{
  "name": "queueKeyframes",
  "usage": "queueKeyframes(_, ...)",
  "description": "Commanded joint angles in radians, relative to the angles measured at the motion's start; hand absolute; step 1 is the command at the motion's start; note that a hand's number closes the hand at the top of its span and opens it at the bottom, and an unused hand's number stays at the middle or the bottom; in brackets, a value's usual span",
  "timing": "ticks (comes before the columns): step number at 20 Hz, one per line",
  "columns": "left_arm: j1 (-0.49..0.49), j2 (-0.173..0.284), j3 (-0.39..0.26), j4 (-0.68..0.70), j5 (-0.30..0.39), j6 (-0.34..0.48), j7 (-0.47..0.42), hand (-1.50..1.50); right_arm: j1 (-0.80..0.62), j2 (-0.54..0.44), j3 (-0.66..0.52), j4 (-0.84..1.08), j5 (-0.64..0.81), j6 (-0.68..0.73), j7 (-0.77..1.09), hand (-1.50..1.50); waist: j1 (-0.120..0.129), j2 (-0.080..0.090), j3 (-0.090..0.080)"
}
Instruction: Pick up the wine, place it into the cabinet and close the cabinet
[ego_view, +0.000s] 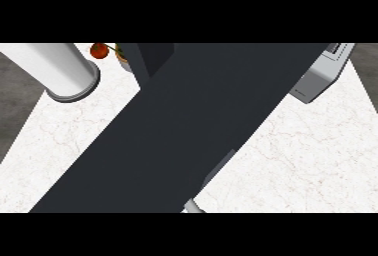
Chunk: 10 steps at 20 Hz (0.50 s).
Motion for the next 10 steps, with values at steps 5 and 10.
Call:
queueKeyframes(5,0.073,0.025,0.084,0.041,0.013,-0.125,-0.026,-1.5,-0.363,0.127,-0.209,0.415,-0.092,-0.081,-0.041,1.5,0.012,0.005,0.004)
queueKeyframes(10,0.101,-0.004,0.105,0.084,-0.022,-0.168,-0.014,-1.5,-0.518,0.129,-0.329,0.655,-0.233,-0.005,-0.159,1.5,0.013,0.012,0.004)
